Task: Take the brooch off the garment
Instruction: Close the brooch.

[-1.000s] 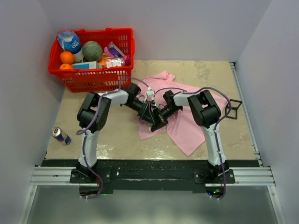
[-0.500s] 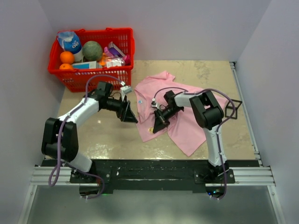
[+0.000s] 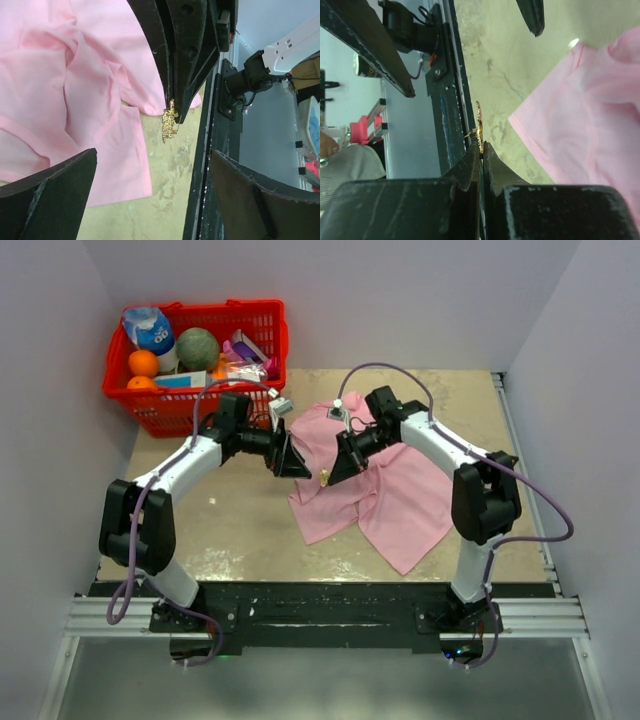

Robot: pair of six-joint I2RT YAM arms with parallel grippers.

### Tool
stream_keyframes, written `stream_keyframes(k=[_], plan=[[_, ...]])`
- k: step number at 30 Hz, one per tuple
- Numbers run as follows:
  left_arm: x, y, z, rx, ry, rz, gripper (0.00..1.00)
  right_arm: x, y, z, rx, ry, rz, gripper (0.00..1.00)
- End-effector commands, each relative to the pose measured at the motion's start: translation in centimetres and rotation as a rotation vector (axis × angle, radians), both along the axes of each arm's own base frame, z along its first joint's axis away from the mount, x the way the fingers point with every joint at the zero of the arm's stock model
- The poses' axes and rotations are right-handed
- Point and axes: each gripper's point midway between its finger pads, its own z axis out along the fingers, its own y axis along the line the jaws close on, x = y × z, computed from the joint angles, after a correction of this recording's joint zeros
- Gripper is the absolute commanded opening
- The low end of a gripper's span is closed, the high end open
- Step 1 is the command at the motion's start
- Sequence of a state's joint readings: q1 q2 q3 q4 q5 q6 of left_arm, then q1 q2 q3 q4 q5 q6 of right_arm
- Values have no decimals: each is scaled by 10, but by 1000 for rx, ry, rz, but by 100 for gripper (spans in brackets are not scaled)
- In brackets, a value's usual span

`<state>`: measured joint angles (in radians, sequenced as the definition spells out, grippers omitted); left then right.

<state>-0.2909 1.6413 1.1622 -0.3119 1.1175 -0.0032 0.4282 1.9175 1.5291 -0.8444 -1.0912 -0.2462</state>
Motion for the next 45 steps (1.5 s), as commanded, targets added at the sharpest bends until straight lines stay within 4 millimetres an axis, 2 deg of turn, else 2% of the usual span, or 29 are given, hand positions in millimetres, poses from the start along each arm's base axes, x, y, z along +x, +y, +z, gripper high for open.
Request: stream_keyframes(k=[1, 4, 7, 14, 18, 21, 25, 29, 33, 34, 35, 40, 42, 45], plan=[[-1, -10, 46, -85, -138, -103, 99, 3, 3, 49, 121, -100, 32, 0], [-8, -15, 55, -100, -152, -138, 94, 8, 6, 60, 146, -114, 30, 0], [-15, -19, 48, -81, -152, -156, 92, 13, 7, 68, 148, -147, 19, 0], [-15, -31, 37, -79, -150, -182, 90, 9, 7, 59, 132, -76, -17, 0], [-22, -43, 37, -96, -138, -226, 89, 11, 7, 59, 136, -67, -32, 0], [-24, -46, 35, -103, -113, -222, 86, 15, 8, 62, 131, -82, -47, 0], [-18, -44, 23, -66, -88, -177, 82, 15, 7, 66, 130, -102, -50, 0], [-19, -42, 24, -85, -78, -180, 77, 11, 4, 65, 125, -106, -46, 0], [-28, -33, 37, -201, -5, -237, 70, 8, 3, 66, 121, -124, -44, 0], [-32, -30, 41, -219, 77, -232, 68, 7, 2, 67, 118, -129, -43, 0], [-30, -30, 41, -248, 32, -244, 67, 8, 1, 66, 111, -140, -46, 0], [-38, -33, 43, -257, 56, -271, 61, 10, 0, 62, 87, -156, -57, 0], [-34, -34, 43, -251, 47, -252, 59, 10, -1, 59, 82, -150, -59, 0], [-18, -33, 40, -211, 10, -165, 58, 9, -1, 59, 82, -144, -60, 0]])
